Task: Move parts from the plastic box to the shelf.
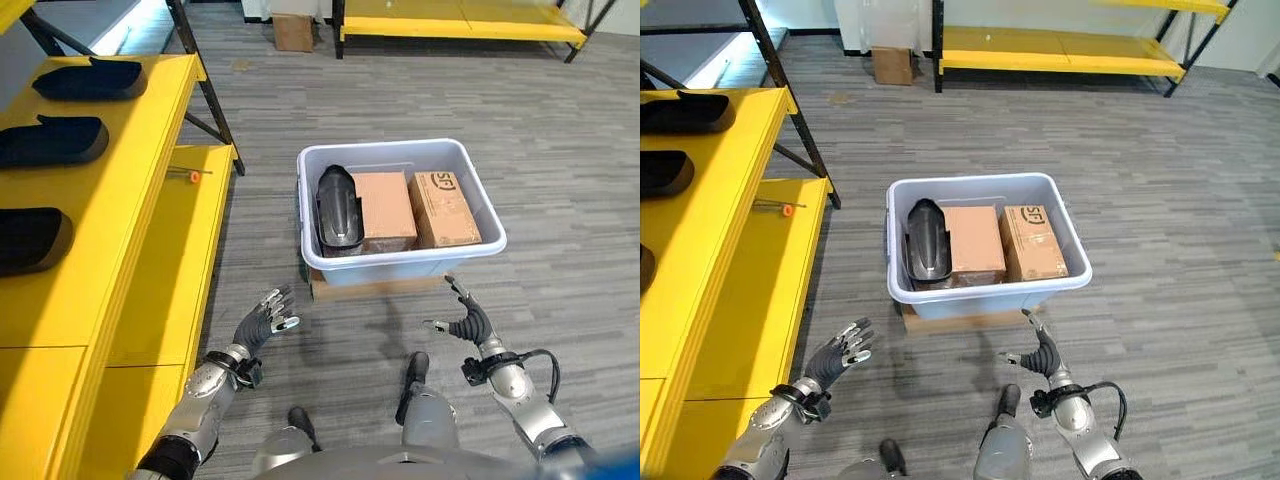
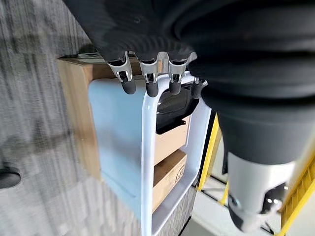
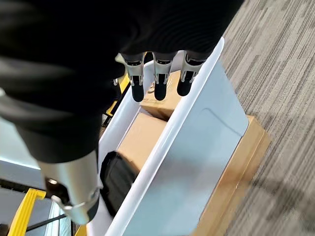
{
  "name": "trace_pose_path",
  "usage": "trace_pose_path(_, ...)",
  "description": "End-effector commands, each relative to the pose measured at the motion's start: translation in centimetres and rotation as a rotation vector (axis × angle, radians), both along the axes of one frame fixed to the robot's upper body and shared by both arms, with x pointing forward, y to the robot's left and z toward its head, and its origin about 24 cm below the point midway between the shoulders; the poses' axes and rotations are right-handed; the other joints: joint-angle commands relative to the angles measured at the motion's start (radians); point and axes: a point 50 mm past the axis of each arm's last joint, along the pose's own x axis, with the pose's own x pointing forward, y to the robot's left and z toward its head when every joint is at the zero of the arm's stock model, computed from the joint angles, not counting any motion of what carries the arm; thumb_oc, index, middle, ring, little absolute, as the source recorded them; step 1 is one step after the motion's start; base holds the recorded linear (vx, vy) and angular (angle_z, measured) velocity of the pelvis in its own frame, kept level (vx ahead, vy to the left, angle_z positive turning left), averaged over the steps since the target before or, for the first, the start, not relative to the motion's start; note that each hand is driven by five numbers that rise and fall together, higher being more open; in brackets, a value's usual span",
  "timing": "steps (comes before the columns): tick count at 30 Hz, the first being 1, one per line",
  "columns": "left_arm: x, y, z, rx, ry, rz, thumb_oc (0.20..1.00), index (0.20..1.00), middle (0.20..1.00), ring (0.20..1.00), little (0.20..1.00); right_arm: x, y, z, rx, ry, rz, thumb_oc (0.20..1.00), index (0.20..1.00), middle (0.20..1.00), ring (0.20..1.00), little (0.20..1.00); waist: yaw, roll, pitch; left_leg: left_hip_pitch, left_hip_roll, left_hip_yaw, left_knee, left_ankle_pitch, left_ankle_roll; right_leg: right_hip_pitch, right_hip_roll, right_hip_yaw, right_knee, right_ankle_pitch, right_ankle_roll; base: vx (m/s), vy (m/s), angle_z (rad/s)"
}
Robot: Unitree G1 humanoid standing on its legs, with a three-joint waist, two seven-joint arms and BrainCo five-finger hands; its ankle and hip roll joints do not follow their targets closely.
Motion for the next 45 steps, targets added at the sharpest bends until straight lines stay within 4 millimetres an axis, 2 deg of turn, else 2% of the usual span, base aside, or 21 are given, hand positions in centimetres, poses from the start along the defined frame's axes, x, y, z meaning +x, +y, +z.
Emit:
trace_pose_path(1,1.2,-1.2,2.1,0.013,-0.13,-0.066,1.0,1.0,1.0,1.0,1.0,1.6,0.5,2.6,0.067,-0.144,0.022,1.0,1.0,1.0,1.0,1.0,0.002,0.013,0.005,-0.047,-0.012,-0.007,0.083,-0.071,0.053,0.003,0.003,0.055,0.098,0.103,0.02,0.31,-0.296,0.47)
trace_pose_path(4,0.9,-0.9,2.1,0.009,-0.116,-0.06,1.0,1.0,1.0,1.0,1.0,1.6,0.4,3.0,0.035,-0.154,0.055,1.0,1.0,1.0,1.0,1.0,0.006,0.007,-0.004,-0.045,0.001,-0.011,0.108,-0.069,0.046,0.045,0.027,0.043,0.099,0.064,0.02,0.25,-0.234,0.24)
trace_pose_path(6,0.6,-0.7,2.1,-0.001,-0.108,-0.05,1.0,1.0,1.0,1.0,1.0,1.8,0.1,3.3,0.028,-0.147,0.054,1.0,1.0,1.0,1.0,1.0,0.01,0.008,-0.011,-0.044,0.015,-0.005,0.112,-0.06,0.038,0.067,0.045,0.022,0.108,0.012,0.011,0.24,-0.211,0.14)
trace_pose_path(9,0.3,-0.5,2.1,-0.014,-0.098,-0.033,1.0,1.0,1.0,1.0,1.0,1.9,-0.4,3.5,0.008,-0.143,0.052,1.0,1.0,1.0,1.0,1.0,0.015,0.012,-0.023,-0.038,0.036,0.006,0.122,-0.05,0.029,0.097,0.077,-0.005,0.12,-0.078,-0.012,0.23,-0.211,0.18)
trace_pose_path(10,0.2,-0.4,2.1,-0.017,-0.107,-0.022,1.0,1.0,1.0,1.0,1.0,2.1,-0.7,3.7,-0.007,-0.153,0.051,1.0,1.0,1.0,1.0,1.0,0.017,0.013,-0.03,-0.035,0.049,0.016,0.134,-0.049,0.024,0.109,0.096,-0.02,0.129,-0.124,-0.036,0.22,-0.223,0.0)
trace_pose_path(17,1.0,0.1,3.5,0.003,-0.224,0.09,1.0,1.0,1.0,1.0,1.0,2.8,-1.6,5.3,0.014,-0.249,-0.002,1.0,1.0,1.0,1.0,1.0,0.007,0.013,-0.038,-0.044,0.077,0.038,0.265,-0.09,0.01,0.122,0.159,-0.041,0.154,-0.194,-0.106,0.19,-0.266,0.0)
trace_pose_path(18,1.3,0.4,3.9,0.024,-0.251,0.128,1.0,1.0,1.0,1.0,1.0,2.8,-1.7,5.6,0.021,-0.261,-0.002,1.0,1.0,1.0,1.0,1.0,0.004,0.016,-0.038,-0.051,0.091,0.045,0.305,-0.07,-0.004,0.131,0.175,-0.044,0.147,-0.205,-0.121,0.14,-0.27,-0.02)
trace_pose_path(20,2.3,1.2,5.3,0.051,-0.33,0.233,1.0,1.0,1.0,1.0,1.0,2.7,-1.8,6.4,0.03,-0.291,0.009,1.0,1.0,1.0,1.0,1.0,-0.002,0.025,-0.029,-0.122,0.152,0.063,0.47,0.022,-0.055,0.168,0.213,-0.05,0.11,-0.231,-0.158,0.13,-0.291,-0.06)
trace_pose_path(22,3.2,1.5,6.5,0.071,-0.395,0.292,1.0,1.0,1.0,1.0,1.0,2.7,-1.7,6.7,0.022,-0.31,0.022,1.0,1.0,1.0,1.0,1.0,-0.006,0.032,-0.016,-0.186,0.182,0.049,0.513,0.065,-0.071,0.183,0.226,-0.038,0.101,-0.247,-0.169,0.09,-0.133,0.08)
trace_pose_path(24,3.8,1.8,7.9,0.061,-0.462,0.355,1.0,1.0,1.0,1.0,1.0,2.8,-1.7,6.9,0.031,-0.309,0.02,1.0,1.0,1.0,1.0,1.0,-0.022,0.045,-0.013,-0.182,0.221,0.089,0.415,0.121,-0.086,0.196,0.232,-0.043,0.096,-0.258,-0.169,0.07,0.038,-0.06)
trace_pose_path(25,3.9,1.8,8.3,0.052,-0.481,0.375,1.0,1.0,1.0,1.0,1.0,2.7,-1.7,6.8,0.035,-0.305,0.018,1.0,1.0,1.0,1.0,1.0,-0.027,0.049,-0.014,-0.176,0.227,0.101,0.358,0.147,-0.094,0.202,0.231,-0.046,0.09,-0.256,-0.166,0.08,0.12,-0.05)
trace_pose_path(28,4.1,1.7,9.2,0.026,-0.517,0.381,1.0,1.0,1.0,1.0,1.0,2.0,-1.9,6.3,0.046,-0.272,0.001,1.0,1.0,1.0,1.0,1.0,-0.033,0.064,-0.021,-0.185,0.265,0.096,0.212,0.28,-0.138,0.234,0.228,-0.047,0.067,-0.25,-0.159,0.13,0.157,0.02)
trace_pose_path(30,4.3,1.5,9.4,0.007,-0.519,0.377,1.0,1.0,1.0,1.0,1.0,1.9,-2.0,6.0,0.061,-0.248,-0.004,1.0,1.0,1.0,1.0,1.0,-0.035,0.067,-0.023,-0.187,0.27,0.088,0.191,0.285,-0.138,0.242,0.219,-0.046,0.071,-0.255,-0.158,0.11,0.172,-0.09)
trace_pose_path(32,4.6,1.5,9.4,-0.016,-0.503,0.371,1.0,1.0,1.0,1.0,1.0,1.7,-1.9,5.3,0.087,-0.216,0.008,1.0,1.0,1.0,1.0,1.0,-0.034,0.069,-0.028,-0.17,0.232,0.071,0.172,0.205,-0.105,0.238,0.196,-0.04,0.118,-0.278,-0.153,0.15,0.268,-0.29)
trace_pose_path(35,4.9,1.0,9.4,-0.015,-0.496,0.327,1.0,1.0,1.0,1.0,1.0,1.7,-1.5,5.1,0.09,-0.209,0.011,1.0,1.0,1.0,1.0,1.0,-0.043,0.067,-0.035,-0.154,0.207,0.086,0.166,0.168,-0.089,0.241,0.198,-0.037,0.127,-0.282,-0.152,0.09,0.147,-0.27)
trace_pose_path(37,5.2,0.3,9.3,0.004,-0.479,0.291,1.0,1.0,1.0,1.0,1.0,1.7,-1.3,4.8,0.117,-0.188,-0.002,1.0,1.0,1.0,1.0,1.0,-0.045,0.06,-0.038,-0.142,0.168,0.075,0.158,0.104,-0.061,0.239,0.192,-0.02,0.141,-0.283,-0.147,0.12,0.184,0.1)
trace_pose_path(38,5.2,0.2,9.1,0.01,-0.471,0.283,1.0,1.0,1.0,1.0,1.0,1.7,-1.3,4.7,0.121,-0.185,-0.003,1.0,1.0,1.0,1.0,1.0,-0.045,0.057,-0.04,-0.136,0.158,0.074,0.155,0.092,-0.054,0.238,0.192,-0.015,0.14,-0.28,-0.144,0.1,0.126,0.03)
trace_pose_path(42,5.0,-0.2,9.1,0.025,-0.463,0.277,1.0,1.0,1.0,1.0,1.0,1.5,-0.7,4.6,0.135,-0.173,0.027,1.0,1.0,1.0,1.0,1.0,-0.044,0.05,-0.044,-0.122,0.128,0.06,0.141,0.07,-0.038,0.238,0.196,0.008,0.119,-0.263,-0.134,0.1,0.11,-0.04)
trace_pose_path(45,5.1,-0.2,8.4,0.064,-0.403,0.35,1.0,1.0,1.0,1.0,1.0,1.3,0.0,4.5,0.13,-0.157,0.064,1.0,1.0,1.0,1.0,1.0,-0.045,0.038,-0.05,-0.112,0.109,0.053,0.119,0.065,-0.031,0.241,0.204,0.026,0.092,-0.25,-0.125,0.1,0.063,-0.12)
